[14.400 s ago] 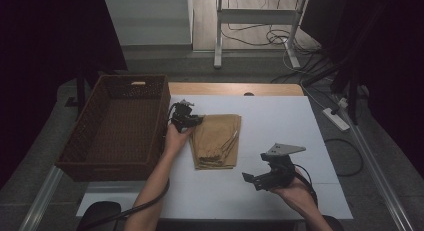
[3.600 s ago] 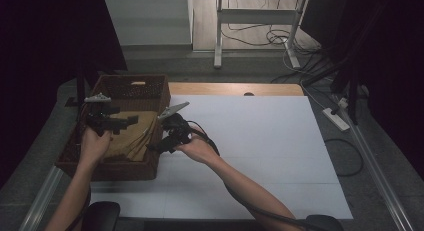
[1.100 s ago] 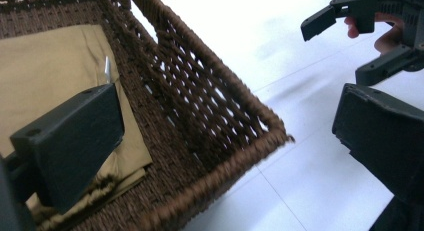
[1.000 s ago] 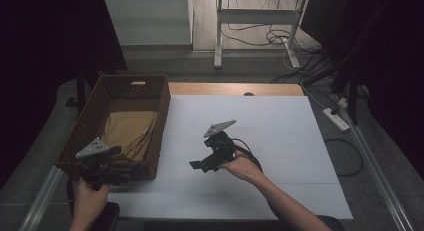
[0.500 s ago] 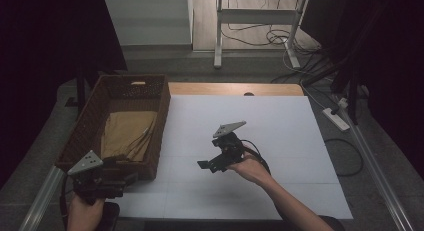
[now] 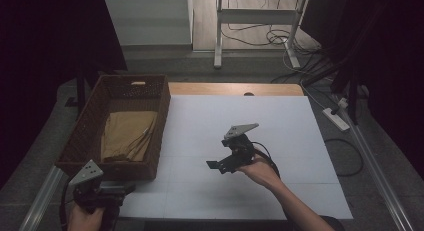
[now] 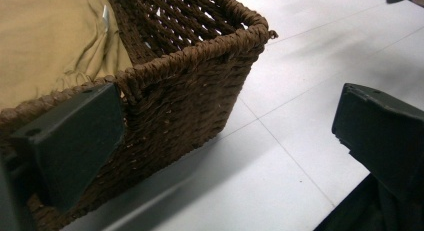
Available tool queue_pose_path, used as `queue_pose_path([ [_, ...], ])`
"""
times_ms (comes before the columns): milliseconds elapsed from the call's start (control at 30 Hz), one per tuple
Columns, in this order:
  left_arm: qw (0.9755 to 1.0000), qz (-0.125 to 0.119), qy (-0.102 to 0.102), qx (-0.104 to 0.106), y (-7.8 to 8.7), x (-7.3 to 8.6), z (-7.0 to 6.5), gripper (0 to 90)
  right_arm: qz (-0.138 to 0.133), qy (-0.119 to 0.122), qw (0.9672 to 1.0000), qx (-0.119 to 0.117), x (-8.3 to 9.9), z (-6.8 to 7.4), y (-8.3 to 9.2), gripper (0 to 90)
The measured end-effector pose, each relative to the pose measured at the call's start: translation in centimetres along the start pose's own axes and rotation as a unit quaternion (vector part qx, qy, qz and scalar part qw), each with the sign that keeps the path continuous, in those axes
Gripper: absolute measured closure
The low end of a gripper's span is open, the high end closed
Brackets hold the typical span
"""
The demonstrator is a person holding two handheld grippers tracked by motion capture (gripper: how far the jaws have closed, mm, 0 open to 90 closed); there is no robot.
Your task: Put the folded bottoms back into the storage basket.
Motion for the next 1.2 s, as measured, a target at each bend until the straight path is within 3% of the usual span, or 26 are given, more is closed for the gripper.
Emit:
queue_pose_path([
  [900,0.9995,0.020,0.022,-0.001,-0.1,0.4,0.2,0.5,-0.027,-0.003,0.9992,0.029,2.0,-1.0,3.7,1.6],
  [1200,0.9995,0.018,0.027,0.001,-0.1,0.4,0.3,0.5,-0.034,-0.015,0.9985,0.039,2.9,-1.6,5.2,1.6],
])
Point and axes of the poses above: each handheld gripper's, and its own axes: y roughly backward along the jaws, x roughly out of its underside, z roughly to its left, the point moved 5 cm from there along -y, roughly forward along the jaws, and after that the axes turned 11 degrees about x, right-handed, at the moved point
